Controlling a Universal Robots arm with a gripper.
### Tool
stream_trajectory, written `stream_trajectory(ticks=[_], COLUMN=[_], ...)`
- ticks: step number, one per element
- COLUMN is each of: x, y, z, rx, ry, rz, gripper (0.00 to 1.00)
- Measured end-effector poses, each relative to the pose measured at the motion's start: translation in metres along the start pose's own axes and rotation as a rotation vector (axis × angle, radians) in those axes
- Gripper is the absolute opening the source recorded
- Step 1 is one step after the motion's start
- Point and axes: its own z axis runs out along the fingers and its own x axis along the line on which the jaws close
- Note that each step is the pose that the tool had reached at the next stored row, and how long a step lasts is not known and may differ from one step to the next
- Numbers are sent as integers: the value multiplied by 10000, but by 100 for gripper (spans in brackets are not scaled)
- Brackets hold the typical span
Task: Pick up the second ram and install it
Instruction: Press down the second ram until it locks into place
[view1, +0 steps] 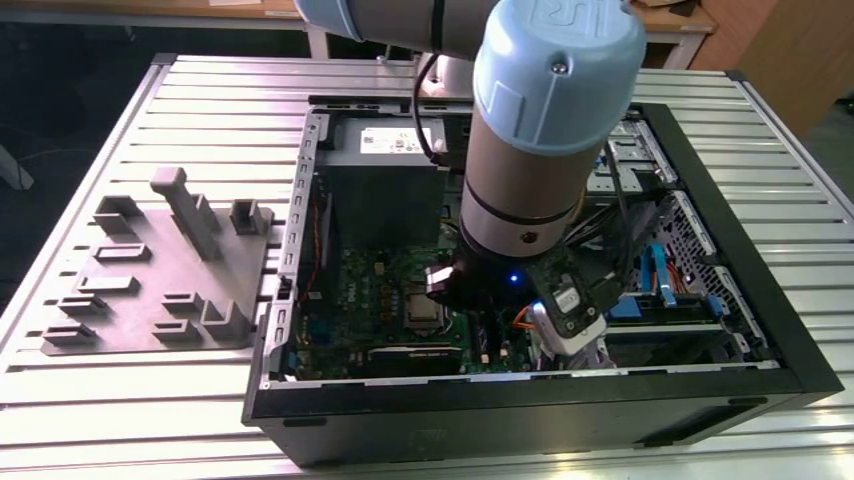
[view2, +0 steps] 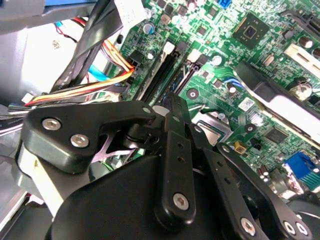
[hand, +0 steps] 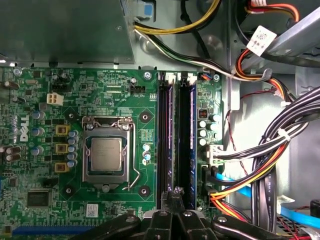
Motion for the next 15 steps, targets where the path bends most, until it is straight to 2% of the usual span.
stream_trajectory(ticks=[9, 15], x=[3, 3], y=[-5, -6], z=[69, 83], rx=[5, 3], ry=[2, 1], rz=[-1, -1], gripper=[10, 10])
